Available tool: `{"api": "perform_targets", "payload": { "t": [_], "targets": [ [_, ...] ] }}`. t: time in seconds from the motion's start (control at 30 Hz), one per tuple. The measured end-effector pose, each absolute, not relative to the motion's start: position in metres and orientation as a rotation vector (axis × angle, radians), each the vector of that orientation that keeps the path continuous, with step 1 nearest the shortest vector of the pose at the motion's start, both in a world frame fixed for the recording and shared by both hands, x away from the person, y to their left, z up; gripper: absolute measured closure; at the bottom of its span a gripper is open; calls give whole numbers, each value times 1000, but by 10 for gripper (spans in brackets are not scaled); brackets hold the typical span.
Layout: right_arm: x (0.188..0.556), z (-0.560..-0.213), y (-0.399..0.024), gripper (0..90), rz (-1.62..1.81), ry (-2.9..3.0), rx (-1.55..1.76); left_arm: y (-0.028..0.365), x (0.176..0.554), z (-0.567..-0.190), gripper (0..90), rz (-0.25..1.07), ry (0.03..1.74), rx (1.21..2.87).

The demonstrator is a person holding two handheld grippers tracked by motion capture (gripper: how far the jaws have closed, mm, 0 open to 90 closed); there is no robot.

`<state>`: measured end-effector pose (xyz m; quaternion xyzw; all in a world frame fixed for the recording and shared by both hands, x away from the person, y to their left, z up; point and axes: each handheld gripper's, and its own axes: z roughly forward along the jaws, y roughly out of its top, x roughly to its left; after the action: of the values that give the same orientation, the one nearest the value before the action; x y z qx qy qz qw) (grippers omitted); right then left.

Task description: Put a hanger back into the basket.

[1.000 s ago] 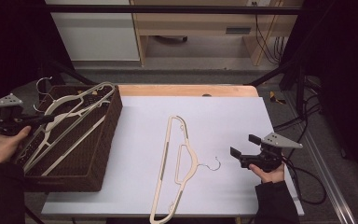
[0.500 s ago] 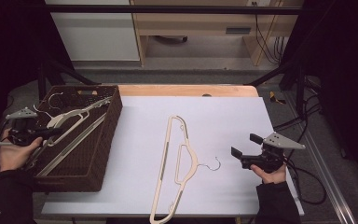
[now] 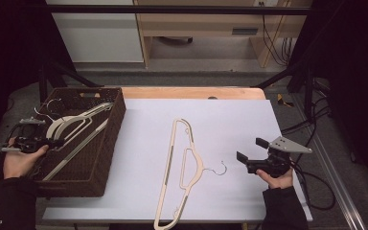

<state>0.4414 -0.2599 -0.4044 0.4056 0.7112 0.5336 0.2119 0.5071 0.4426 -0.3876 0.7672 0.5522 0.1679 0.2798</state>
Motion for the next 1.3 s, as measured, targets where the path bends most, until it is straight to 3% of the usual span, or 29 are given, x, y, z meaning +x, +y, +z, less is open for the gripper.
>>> {"api": "perform_targets", "payload": {
  "t": [0.17, 0.23, 0.37, 0.57, 0.7, 0.93, 1.2, 1.3],
  "targets": [
    [442, -405, -259, 46, 1479, 1976, 1122, 442, 503, -385, 591, 508, 1542, 2025],
    [442, -405, -259, 46, 1481, 1976, 1122, 442, 502, -384, 577, 501, 1567, 2019],
    [442, -405, -259, 46, 1489, 1973, 1124, 441, 502, -385, 443, 530, 1612, 2007],
    [441, -404, -260, 47, 1493, 1969, 1122, 442, 496, -379, 396, 555, 1644, 1946],
    [440, -404, -260, 46, 1494, 1969, 1124, 436, 485, -364, 383, 617, 1580, 1901],
    [439, -403, -261, 49, 1502, 1970, 1118, 406, 459, -332, 307, 684, 1322, 1765],
    [437, -402, -261, 51, 1514, 1970, 1105, 359, 438, -323, 146, 653, 1073, 1633],
    [436, -401, -261, 51, 1519, 1971, 1104, 341, 432, -325, 126, 649, 1015, 1603]
  ]
}}
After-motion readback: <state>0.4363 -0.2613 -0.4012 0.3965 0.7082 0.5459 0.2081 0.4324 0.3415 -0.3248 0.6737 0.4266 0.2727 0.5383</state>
